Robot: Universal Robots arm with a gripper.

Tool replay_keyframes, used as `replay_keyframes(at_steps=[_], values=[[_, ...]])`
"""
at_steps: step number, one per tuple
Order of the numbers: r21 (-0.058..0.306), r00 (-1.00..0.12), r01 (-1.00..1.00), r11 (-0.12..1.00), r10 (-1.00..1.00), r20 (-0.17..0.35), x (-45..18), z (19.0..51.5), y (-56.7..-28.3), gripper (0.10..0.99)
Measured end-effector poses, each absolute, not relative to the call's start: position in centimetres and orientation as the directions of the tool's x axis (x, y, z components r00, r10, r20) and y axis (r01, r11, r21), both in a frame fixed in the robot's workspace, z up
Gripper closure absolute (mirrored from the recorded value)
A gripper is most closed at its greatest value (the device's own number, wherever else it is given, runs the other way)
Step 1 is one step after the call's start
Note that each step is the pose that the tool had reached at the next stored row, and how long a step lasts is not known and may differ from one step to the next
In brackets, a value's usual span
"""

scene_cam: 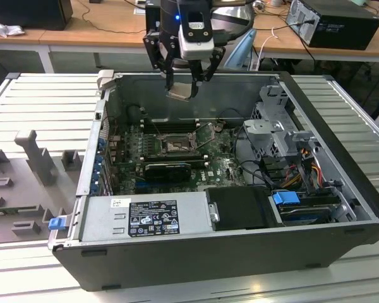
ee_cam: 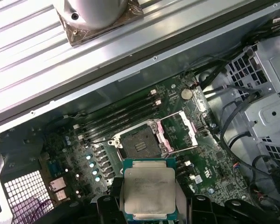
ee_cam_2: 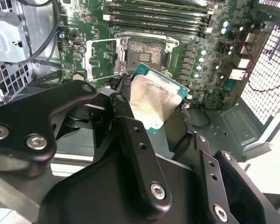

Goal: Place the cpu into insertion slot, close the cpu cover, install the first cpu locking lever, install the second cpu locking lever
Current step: 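Place the cpu into insertion slot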

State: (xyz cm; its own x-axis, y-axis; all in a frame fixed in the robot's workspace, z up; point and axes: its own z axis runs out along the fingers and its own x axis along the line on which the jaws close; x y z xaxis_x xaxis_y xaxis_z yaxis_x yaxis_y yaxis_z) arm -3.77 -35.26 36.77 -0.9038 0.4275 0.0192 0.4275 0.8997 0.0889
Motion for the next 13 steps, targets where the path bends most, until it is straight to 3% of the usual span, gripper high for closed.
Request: replay_keyframes(at_steps=[13], values=[[0.089,-0.851,0.524,0.847,0.525,0.019,-3.77,36.75,-35.26,0.557]])
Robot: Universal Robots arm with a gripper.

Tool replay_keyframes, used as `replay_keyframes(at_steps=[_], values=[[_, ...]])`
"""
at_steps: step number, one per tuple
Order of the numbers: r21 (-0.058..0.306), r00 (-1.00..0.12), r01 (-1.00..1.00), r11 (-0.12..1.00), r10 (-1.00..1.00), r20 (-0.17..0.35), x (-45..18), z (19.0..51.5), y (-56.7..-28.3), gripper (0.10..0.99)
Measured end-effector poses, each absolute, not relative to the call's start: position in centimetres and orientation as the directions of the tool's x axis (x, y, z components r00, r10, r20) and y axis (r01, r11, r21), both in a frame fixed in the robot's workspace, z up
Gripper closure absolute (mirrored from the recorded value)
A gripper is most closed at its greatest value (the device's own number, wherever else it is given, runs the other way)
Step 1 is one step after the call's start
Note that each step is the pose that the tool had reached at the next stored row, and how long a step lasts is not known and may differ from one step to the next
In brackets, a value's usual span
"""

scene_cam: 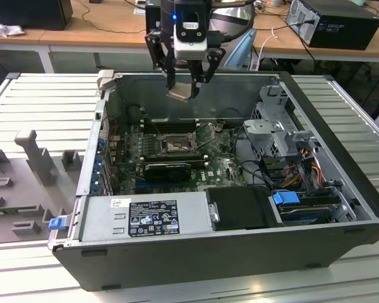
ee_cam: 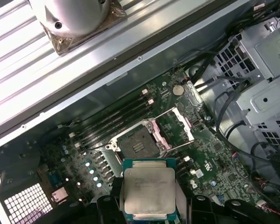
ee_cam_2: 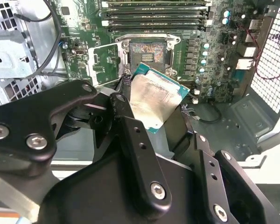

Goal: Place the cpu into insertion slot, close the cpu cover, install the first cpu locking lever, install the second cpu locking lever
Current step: 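Place the cpu into insertion slot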

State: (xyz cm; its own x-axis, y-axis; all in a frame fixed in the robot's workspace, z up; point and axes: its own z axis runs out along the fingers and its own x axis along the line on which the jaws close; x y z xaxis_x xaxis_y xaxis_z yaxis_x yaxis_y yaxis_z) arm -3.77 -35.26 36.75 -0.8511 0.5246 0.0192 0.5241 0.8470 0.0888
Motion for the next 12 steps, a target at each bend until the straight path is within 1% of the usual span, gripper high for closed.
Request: replay_keyframes(at_steps=[12], values=[[0.089,-0.799,0.6,0.795,0.601,0.019,-3.77,36.74,-35.23,0.557]])
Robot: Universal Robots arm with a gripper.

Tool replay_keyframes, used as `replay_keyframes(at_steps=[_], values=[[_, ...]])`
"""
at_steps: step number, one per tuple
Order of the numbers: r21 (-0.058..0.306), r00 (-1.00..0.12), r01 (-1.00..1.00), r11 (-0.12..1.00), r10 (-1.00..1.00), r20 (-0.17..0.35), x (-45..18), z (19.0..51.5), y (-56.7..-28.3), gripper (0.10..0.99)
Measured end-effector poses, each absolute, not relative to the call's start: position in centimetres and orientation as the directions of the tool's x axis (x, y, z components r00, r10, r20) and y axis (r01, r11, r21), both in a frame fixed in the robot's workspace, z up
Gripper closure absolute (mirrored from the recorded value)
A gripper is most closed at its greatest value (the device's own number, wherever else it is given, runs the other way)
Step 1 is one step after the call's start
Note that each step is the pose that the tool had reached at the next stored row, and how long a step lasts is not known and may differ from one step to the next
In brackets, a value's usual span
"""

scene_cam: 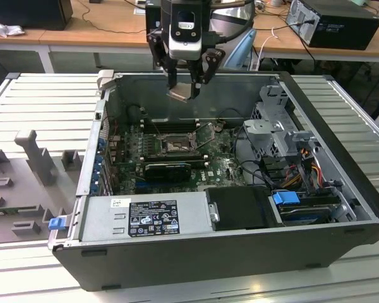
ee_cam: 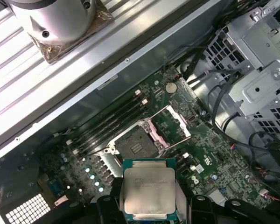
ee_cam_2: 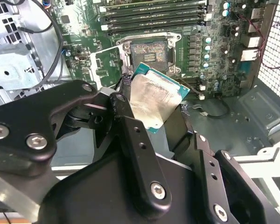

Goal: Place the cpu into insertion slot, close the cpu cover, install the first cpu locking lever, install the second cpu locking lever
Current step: 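Place the cpu into insertion slot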

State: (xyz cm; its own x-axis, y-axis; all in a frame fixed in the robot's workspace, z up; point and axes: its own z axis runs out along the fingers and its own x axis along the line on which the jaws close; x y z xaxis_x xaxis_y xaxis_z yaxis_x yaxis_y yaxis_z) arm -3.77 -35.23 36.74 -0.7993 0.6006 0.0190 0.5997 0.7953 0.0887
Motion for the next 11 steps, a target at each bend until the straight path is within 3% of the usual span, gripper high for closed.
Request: replay_keyframes(at_steps=[11], values=[[0.087,-0.734,0.677,0.73,0.679,0.018,-3.77,36.61,-35.23,0.557]])
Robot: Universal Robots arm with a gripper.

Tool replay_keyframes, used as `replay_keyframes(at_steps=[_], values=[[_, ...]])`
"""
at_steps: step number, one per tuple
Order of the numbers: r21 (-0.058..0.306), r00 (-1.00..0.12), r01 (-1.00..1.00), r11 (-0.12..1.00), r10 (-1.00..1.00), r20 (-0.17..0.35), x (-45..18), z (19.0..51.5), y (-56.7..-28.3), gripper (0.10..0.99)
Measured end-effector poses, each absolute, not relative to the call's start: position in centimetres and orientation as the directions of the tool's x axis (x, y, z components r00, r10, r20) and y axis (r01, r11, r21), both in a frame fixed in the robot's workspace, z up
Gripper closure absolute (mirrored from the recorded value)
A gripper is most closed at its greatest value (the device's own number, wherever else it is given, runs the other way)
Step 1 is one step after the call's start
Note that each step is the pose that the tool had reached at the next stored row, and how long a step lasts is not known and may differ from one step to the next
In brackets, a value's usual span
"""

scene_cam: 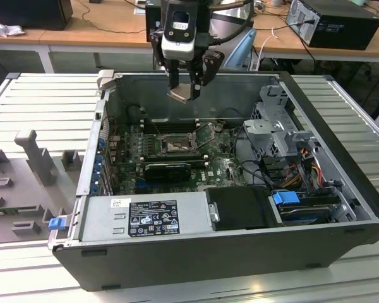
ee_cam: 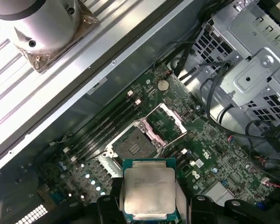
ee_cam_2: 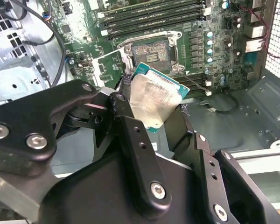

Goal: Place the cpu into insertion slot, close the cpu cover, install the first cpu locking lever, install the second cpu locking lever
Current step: 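Place the cpu into insertion slot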

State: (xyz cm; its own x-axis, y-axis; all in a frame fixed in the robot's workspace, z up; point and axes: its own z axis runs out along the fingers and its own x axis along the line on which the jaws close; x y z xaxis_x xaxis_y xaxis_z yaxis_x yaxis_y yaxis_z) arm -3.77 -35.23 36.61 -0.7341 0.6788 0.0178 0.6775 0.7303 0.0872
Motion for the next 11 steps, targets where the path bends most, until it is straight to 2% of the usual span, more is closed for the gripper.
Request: replay_keyframes(at_steps=[7,11], values=[[0.087,-0.674,0.737,0.67,0.739,0.017,-3.77,36.53,-35.23,0.557],[0.087,-0.596,0.801,0.592,0.803,0.017,-3.77,36.5,-35.23,0.557]])
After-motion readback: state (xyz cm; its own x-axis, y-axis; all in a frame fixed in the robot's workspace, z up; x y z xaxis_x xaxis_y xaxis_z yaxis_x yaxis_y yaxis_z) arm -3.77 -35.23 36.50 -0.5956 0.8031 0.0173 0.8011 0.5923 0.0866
